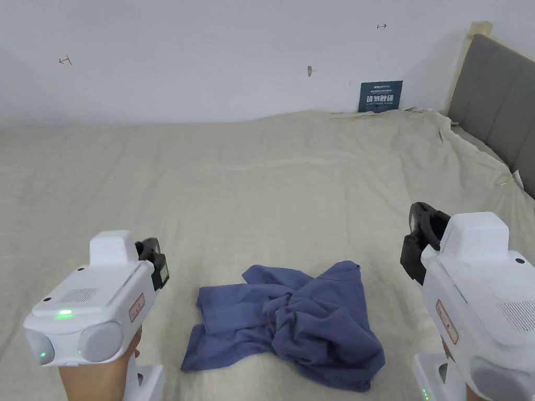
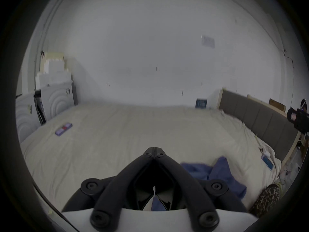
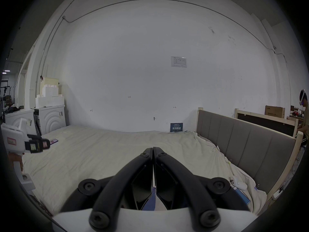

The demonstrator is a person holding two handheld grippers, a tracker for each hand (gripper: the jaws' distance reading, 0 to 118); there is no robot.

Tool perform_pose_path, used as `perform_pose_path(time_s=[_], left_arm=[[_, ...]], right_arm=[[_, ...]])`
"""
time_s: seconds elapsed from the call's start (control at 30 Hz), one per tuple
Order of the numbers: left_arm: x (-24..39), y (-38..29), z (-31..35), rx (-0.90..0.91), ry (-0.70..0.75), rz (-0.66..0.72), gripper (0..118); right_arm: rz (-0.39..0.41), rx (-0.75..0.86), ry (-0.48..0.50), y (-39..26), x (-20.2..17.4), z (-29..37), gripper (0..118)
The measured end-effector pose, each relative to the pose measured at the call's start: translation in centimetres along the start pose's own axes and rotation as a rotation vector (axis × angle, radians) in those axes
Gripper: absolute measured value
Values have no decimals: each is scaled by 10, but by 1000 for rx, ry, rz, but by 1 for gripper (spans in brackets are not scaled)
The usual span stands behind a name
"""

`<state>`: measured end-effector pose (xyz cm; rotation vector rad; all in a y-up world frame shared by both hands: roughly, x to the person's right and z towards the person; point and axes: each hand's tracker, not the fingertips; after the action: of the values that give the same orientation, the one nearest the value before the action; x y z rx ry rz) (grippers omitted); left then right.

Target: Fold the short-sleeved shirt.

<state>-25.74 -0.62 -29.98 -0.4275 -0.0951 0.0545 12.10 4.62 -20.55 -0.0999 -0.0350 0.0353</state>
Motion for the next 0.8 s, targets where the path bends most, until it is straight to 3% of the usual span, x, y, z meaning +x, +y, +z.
perform_pose_path(time_s=[0.27,0.43,0.5,0.53,0.57,0.6,0.67,0.8], left_arm=[[-3,-57,-55,-385,-22,88,0],[-4,-94,-73,-515,-35,127,5],[-1,-105,-77,-563,-24,136,26],[-1,-109,-80,-589,-33,136,44],[-1,-112,-82,-590,-30,138,71],[0,-116,-84,-600,-21,137,84],[3,-123,-87,-627,-13,136,95],[9,-129,-96,-658,-7,130,93]], right_arm=[[-14,-28,3,-10,-1,-7,0],[-9,-54,4,-18,1,-12,0],[-7,-63,2,-20,2,-13,0],[-6,-67,1,-22,2,-13,0],[-6,-71,1,-23,2,-14,0],[-7,-76,1,-24,3,-14,0],[-9,-84,-2,-27,4,-14,0],[-15,-98,-4,-32,6,-16,0]])
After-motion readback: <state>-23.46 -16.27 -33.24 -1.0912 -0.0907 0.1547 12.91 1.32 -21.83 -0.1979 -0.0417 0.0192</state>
